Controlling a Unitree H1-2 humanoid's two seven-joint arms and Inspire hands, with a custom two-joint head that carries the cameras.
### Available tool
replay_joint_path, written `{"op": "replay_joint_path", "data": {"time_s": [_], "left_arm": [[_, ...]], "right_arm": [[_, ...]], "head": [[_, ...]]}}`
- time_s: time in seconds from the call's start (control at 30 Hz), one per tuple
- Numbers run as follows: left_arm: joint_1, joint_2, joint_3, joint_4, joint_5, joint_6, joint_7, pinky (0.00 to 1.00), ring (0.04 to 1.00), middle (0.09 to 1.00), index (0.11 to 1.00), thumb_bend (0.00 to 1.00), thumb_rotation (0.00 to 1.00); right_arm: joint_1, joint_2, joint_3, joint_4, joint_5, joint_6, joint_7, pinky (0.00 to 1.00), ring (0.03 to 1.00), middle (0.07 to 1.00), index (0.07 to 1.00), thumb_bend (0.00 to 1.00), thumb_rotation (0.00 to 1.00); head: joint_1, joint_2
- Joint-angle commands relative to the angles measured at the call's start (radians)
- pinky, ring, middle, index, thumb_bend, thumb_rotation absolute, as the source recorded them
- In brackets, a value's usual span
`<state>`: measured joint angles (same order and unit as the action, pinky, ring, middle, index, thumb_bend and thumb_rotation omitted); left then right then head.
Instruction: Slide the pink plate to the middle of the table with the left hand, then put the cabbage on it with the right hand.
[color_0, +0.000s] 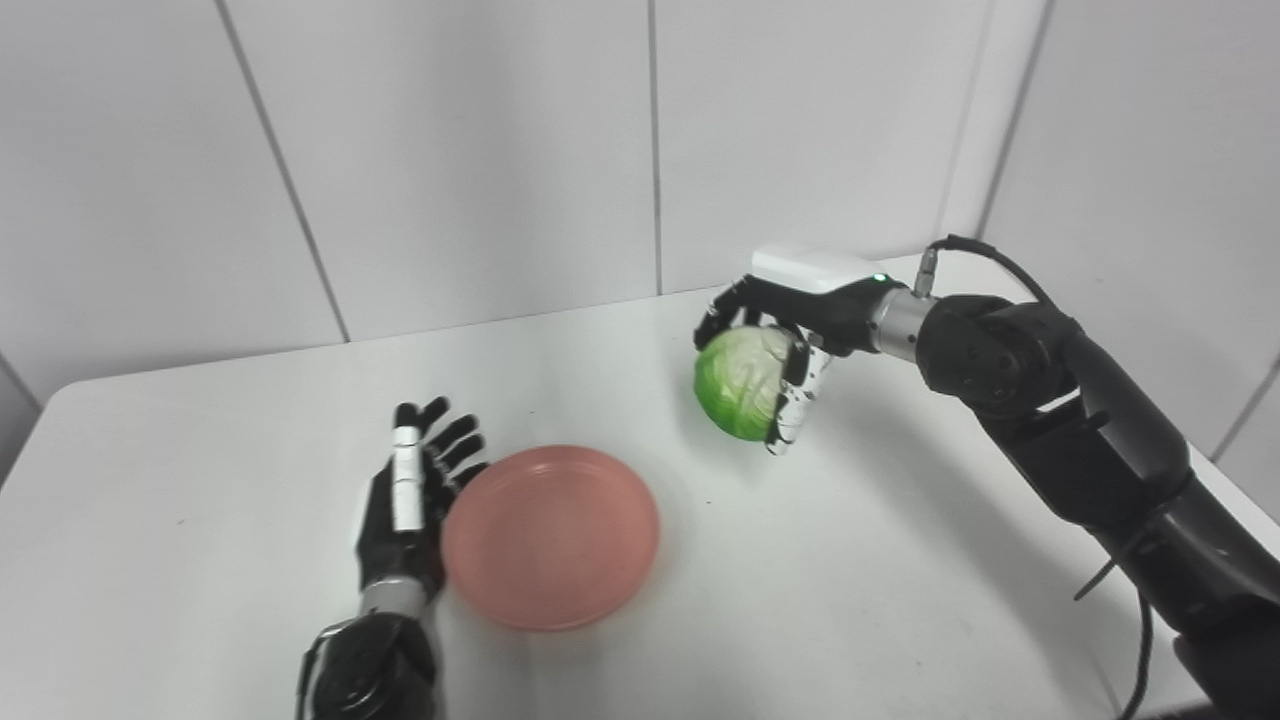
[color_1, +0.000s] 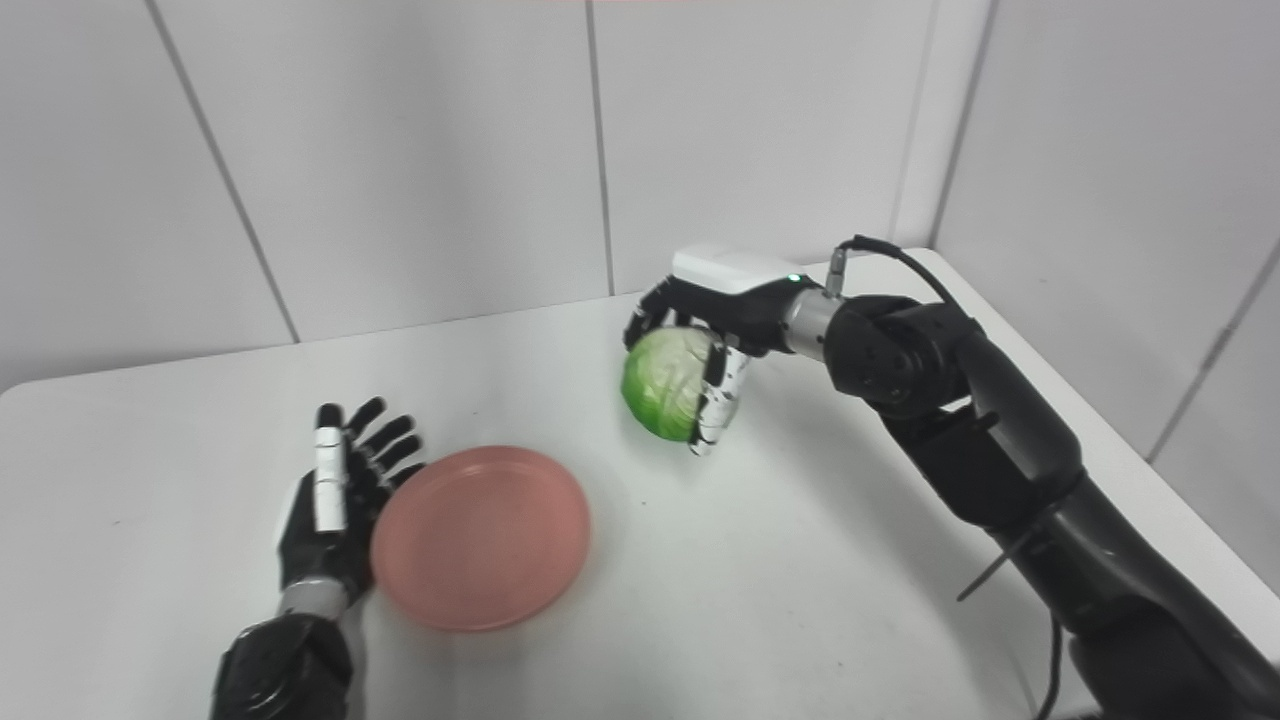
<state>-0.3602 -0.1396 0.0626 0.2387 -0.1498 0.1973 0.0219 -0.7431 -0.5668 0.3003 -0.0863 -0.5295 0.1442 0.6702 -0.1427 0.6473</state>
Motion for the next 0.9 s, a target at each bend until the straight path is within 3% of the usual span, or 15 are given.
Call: {"op": "replay_joint_path", "data": {"time_s": [0.0,0.13,0.4,0.7,0.87], "left_arm": [[0.003,-0.027,-0.013,0.029,0.013,-0.002,0.020,0.71,0.787,0.779,0.832,0.71,0.94],[-0.002,-0.049,-0.025,0.057,0.040,-0.034,0.040,0.69,0.777,0.778,0.831,0.71,0.95],[-0.014,-0.077,-0.032,0.112,0.053,-0.074,0.058,0.73,0.795,0.794,0.837,0.72,0.96],[-0.006,-0.069,-0.022,0.112,0.048,-0.087,0.052,0.77,0.811,0.795,0.852,0.72,0.96],[-0.008,-0.069,-0.026,0.120,0.062,-0.096,0.058,0.72,0.789,0.784,0.840,0.70,0.97]], "right_arm": [[-0.049,0.024,0.000,-0.018,0.004,-0.014,-0.024,0.28,0.358,0.429,0.533,0.52,0.00],[-0.056,0.077,0.025,0.003,-0.005,-0.038,-0.038,0.28,0.361,0.430,0.533,0.53,0.00],[-0.024,0.153,0.081,0.067,-0.017,-0.095,-0.079,0.32,0.396,0.446,0.527,0.53,0.01],[0.003,0.200,0.161,0.193,-0.081,-0.193,-0.140,0.36,0.423,0.461,0.516,0.53,0.00],[0.016,0.210,0.201,0.220,-0.112,-0.223,-0.145,0.41,0.482,0.489,0.494,0.53,0.00]], "head": [[0.038,-0.003],[0.126,-0.007],[0.230,-0.002],[0.233,0.006],[0.228,0.007]]}}
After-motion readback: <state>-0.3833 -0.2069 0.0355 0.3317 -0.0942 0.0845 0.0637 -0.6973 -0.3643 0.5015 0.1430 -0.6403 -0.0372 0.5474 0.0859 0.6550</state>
